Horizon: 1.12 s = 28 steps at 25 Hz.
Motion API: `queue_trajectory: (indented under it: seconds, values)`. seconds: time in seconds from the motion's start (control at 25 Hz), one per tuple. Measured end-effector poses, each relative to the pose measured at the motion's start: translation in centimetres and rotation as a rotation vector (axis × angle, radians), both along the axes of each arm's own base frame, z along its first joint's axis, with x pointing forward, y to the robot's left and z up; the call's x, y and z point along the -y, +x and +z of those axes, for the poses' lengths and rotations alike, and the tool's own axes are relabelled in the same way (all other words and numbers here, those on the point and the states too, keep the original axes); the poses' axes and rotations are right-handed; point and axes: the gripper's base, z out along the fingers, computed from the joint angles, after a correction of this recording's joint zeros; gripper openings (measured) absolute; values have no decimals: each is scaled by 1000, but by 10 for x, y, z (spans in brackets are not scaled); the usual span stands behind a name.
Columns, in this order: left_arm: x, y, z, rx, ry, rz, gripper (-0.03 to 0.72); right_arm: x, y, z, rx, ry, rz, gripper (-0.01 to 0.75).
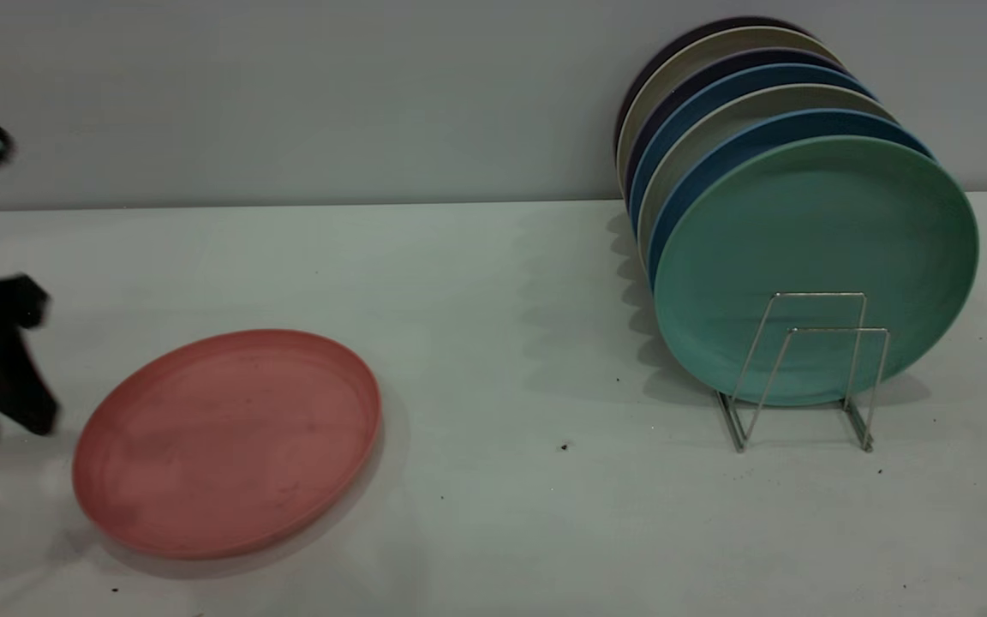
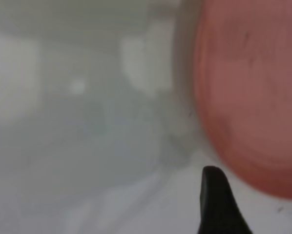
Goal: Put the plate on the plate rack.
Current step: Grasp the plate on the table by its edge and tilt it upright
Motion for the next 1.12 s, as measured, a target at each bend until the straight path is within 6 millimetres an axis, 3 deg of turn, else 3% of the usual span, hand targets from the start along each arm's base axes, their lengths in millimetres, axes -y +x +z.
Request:
queue_trajectory:
  seconds: [0.24, 0.84, 0.96, 1.12]
  values:
    - [1, 15, -39, -32, -39, 39, 423, 0, 0, 0, 1, -1, 1, 460]
    - [1, 20, -67, -9, -64, 109, 400, 0, 1, 1, 8, -1, -3, 460]
    - [1, 23, -66, 18, -66, 114, 303, 0, 1, 1, 8, -2, -2, 460]
    - [1, 25, -65, 40, -66, 118, 57, 0, 1, 1, 8, -2, -2, 460]
